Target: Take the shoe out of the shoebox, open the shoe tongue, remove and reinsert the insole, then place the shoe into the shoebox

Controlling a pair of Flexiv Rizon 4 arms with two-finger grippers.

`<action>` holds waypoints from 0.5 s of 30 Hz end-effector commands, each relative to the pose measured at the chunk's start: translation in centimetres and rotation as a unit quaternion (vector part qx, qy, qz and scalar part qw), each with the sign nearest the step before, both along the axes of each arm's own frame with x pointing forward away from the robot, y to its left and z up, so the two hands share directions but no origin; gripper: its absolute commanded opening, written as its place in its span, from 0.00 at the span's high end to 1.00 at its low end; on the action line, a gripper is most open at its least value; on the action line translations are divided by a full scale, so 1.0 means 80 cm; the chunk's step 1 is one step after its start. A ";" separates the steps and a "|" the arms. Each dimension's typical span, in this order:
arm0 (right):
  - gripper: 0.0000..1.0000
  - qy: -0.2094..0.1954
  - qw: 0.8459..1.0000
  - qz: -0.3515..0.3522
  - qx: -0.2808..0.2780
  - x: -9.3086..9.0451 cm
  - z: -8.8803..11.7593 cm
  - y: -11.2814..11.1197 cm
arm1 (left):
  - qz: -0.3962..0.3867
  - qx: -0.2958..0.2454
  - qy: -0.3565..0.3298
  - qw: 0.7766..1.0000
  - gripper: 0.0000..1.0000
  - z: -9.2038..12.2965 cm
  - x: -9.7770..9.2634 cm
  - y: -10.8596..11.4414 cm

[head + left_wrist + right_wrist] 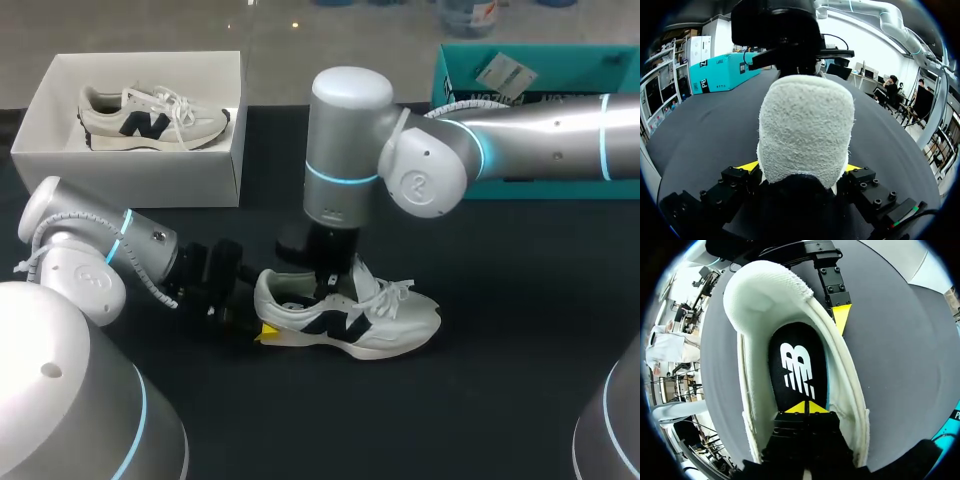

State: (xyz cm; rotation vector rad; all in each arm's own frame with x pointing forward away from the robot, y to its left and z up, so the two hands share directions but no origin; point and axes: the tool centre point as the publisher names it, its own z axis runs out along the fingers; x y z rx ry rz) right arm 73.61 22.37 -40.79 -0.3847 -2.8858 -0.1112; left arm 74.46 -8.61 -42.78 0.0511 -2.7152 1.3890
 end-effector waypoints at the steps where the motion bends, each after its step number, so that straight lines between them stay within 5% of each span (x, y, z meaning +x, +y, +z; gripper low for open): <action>1: 1.00 -0.010 1.000 0.006 0.007 -0.011 0.021 -0.008 | 0.000 0.001 0.000 1.000 1.00 -0.001 0.000 0.000; 8: 1.00 -0.030 0.999 0.009 0.016 -0.010 0.054 -0.014 | 0.000 0.001 0.000 1.000 1.00 -0.001 0.000 0.000; 15: 1.00 -0.053 0.998 -0.006 0.026 -0.010 0.059 -0.026 | 0.000 0.001 0.000 1.000 1.00 -0.001 0.000 0.000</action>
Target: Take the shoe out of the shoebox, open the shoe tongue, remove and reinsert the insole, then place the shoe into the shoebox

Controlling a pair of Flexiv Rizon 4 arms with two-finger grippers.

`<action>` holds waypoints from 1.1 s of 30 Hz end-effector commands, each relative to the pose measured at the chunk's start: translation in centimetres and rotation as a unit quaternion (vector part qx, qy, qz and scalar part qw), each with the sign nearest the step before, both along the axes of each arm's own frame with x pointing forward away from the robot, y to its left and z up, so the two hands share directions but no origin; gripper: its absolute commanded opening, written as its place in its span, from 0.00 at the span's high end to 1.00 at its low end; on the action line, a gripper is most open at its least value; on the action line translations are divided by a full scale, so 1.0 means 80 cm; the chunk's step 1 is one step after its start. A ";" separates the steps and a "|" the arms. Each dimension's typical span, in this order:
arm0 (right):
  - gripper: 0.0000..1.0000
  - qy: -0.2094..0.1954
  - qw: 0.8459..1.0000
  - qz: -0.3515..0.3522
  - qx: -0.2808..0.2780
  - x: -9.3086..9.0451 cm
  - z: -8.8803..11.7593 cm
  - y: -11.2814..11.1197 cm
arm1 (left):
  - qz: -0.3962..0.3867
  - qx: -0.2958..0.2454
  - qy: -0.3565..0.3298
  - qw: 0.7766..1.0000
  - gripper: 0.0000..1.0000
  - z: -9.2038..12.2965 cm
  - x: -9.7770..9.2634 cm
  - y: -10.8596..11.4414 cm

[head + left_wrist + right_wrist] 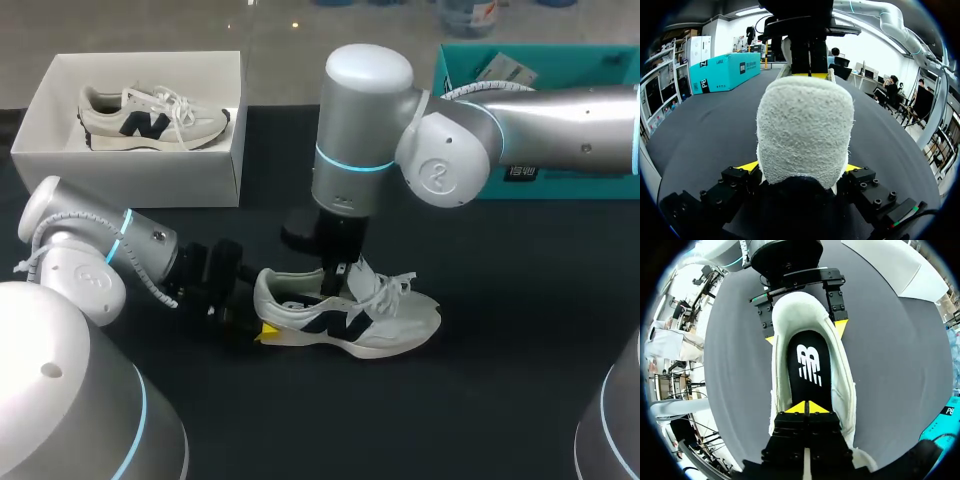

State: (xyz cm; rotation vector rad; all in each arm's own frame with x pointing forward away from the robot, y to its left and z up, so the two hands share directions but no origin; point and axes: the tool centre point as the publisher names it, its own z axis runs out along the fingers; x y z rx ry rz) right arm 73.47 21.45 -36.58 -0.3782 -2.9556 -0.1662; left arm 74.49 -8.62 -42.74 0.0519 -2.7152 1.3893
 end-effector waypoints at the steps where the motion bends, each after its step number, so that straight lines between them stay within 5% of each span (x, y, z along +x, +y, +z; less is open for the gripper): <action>1: 1.00 -0.018 1.000 -0.009 0.015 -0.008 0.007 -0.016 | 0.000 0.001 0.000 1.000 1.00 -0.002 0.000 0.000; 9: 1.00 -0.017 1.000 0.004 0.018 0.012 -0.021 -0.004 | 0.000 0.001 0.000 1.000 1.00 -0.002 0.000 0.000; 25: 0.97 -0.065 0.997 0.032 0.001 0.010 -0.044 0.025 | 0.000 0.001 0.000 1.000 1.00 -0.002 0.000 0.000; 33: 0.60 -0.073 0.997 0.027 -0.008 0.014 -0.039 0.016 | 0.000 0.001 0.000 1.000 1.00 -0.002 0.000 0.000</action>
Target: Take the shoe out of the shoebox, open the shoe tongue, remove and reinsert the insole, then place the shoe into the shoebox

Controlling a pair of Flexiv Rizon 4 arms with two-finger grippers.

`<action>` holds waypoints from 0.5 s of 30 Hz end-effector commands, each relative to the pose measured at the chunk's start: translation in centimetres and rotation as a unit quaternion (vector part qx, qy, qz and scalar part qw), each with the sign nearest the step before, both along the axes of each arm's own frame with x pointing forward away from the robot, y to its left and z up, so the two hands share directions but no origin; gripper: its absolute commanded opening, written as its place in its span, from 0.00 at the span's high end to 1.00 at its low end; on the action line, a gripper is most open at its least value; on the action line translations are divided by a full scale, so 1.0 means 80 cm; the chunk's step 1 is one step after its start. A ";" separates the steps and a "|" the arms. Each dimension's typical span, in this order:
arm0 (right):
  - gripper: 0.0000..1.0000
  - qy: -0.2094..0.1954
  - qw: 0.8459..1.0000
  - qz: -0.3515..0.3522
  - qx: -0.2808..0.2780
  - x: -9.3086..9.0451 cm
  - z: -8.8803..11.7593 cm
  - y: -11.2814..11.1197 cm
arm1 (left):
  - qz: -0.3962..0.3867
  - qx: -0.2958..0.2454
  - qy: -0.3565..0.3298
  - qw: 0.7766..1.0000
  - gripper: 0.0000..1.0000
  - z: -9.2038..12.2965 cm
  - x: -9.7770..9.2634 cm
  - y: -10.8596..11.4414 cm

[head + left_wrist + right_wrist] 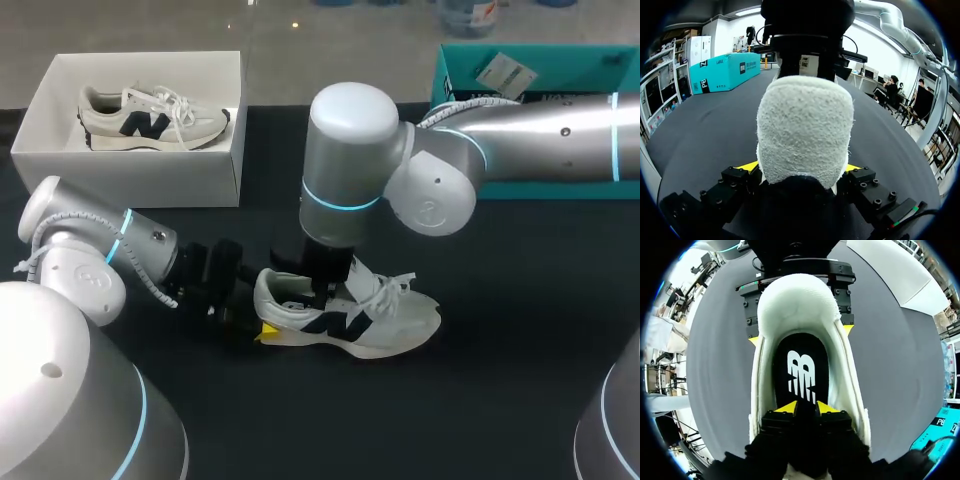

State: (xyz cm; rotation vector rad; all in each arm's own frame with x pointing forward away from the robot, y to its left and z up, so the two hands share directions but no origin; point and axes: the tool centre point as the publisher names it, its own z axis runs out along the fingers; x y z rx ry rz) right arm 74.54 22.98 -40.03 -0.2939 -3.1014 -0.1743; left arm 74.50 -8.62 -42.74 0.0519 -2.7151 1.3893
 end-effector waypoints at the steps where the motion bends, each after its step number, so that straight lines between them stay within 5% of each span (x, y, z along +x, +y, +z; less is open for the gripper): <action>1: 0.58 -0.004 1.000 -0.002 -0.002 0.003 0.004 -0.004 | 0.000 0.001 0.000 1.000 1.00 -0.002 0.000 0.000; 8: 0.55 0.003 1.000 0.007 -0.004 0.018 -0.004 0.000 | 0.000 0.001 0.000 1.000 1.00 -0.002 0.000 0.000; 15: 0.53 0.052 0.999 0.015 -0.003 0.011 -0.031 0.004 | 0.000 0.001 0.000 1.000 1.00 -0.002 0.000 0.000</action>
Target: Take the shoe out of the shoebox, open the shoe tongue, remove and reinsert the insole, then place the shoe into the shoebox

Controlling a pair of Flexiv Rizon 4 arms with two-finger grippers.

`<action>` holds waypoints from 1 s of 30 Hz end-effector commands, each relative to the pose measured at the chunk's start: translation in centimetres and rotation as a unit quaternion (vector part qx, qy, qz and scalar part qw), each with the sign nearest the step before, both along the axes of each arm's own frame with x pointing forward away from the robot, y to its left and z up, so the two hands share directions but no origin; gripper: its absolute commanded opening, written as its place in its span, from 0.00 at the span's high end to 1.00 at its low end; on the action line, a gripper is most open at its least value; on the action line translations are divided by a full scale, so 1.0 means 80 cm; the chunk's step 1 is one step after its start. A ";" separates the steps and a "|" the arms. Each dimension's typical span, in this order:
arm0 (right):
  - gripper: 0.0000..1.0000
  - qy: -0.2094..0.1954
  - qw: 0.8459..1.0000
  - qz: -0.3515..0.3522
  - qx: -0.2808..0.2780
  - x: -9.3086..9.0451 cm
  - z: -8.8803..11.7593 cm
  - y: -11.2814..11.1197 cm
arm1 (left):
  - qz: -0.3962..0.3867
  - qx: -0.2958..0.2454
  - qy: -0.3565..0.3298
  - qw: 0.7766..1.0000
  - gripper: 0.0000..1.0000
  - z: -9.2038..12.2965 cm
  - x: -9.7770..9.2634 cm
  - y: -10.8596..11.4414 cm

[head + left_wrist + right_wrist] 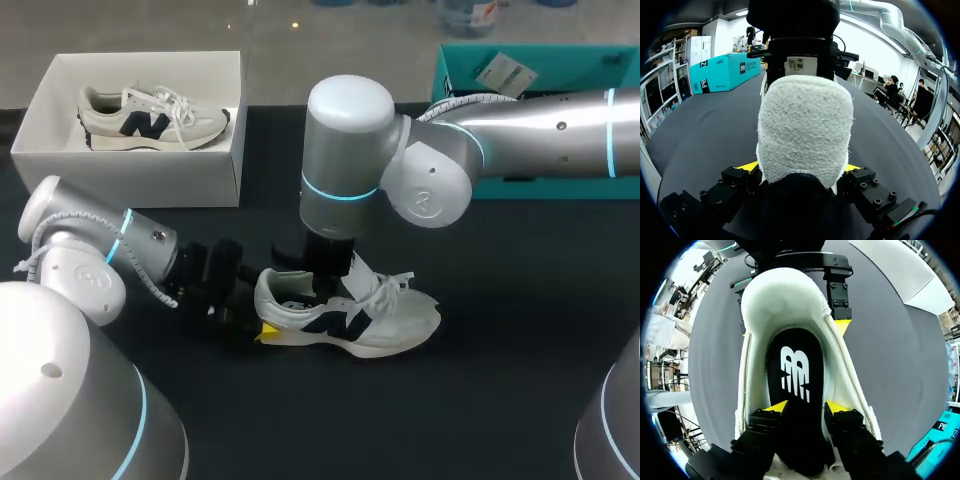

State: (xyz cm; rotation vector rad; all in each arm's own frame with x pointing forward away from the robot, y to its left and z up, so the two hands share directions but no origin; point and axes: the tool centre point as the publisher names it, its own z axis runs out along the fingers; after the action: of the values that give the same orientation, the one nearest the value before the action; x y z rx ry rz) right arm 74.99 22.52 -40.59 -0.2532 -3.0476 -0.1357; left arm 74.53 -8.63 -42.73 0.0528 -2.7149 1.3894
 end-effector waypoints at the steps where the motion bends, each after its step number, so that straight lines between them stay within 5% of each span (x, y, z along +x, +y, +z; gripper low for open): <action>1: 0.52 0.031 0.999 0.002 0.006 0.002 -0.029 0.010 | 0.000 0.001 0.000 1.000 1.00 -0.002 -0.001 0.000; 6: 0.47 0.065 0.998 -0.002 0.010 -0.014 -0.053 0.016 | 0.000 0.001 0.000 1.000 1.00 -0.002 -0.001 0.000; 11: 0.54 0.087 0.996 -0.009 0.010 -0.025 -0.067 0.019 | 0.000 0.001 0.000 1.000 1.00 -0.002 -0.001 0.000; 18: 1.00 0.105 0.994 -0.019 0.005 -0.033 -0.077 0.018 | 0.000 0.001 0.000 1.000 1.00 -0.002 -0.001 0.000; 24: 1.00 0.109 0.994 -0.025 0.004 -0.036 -0.077 0.014 | 0.000 0.001 0.000 1.000 1.00 -0.002 -0.001 0.000; 30: 1.00 0.107 0.993 -0.046 0.009 -0.034 -0.048 0.003 | 0.000 0.001 0.000 1.000 1.00 -0.002 -0.001 0.000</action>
State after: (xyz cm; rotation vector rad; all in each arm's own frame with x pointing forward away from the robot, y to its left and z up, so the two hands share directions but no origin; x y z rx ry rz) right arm 73.94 22.84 -41.16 -0.3638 -2.8211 -0.1154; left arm 74.41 -8.54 -42.79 0.0499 -2.7149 1.3881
